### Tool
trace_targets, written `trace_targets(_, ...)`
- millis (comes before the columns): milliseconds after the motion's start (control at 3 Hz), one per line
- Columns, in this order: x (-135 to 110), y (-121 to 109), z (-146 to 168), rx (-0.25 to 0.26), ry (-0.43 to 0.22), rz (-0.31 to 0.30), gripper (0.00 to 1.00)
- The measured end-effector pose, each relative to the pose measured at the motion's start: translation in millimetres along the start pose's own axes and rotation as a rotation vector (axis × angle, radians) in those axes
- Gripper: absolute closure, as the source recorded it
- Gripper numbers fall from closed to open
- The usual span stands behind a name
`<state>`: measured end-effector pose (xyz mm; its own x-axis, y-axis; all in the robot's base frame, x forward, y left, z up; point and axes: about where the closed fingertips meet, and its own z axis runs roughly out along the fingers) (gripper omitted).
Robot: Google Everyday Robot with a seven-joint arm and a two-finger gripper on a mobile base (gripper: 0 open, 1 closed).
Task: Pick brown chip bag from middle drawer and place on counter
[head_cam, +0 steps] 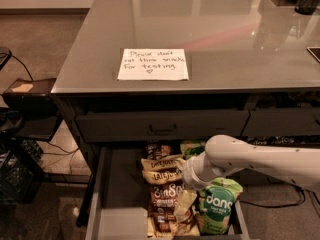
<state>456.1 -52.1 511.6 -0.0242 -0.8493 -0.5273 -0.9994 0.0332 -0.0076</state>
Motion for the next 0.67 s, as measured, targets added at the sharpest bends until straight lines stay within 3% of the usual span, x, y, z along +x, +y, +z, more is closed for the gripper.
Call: trace_targets(667,26,-14,35,-0.027,0.082,0.016,0.01)
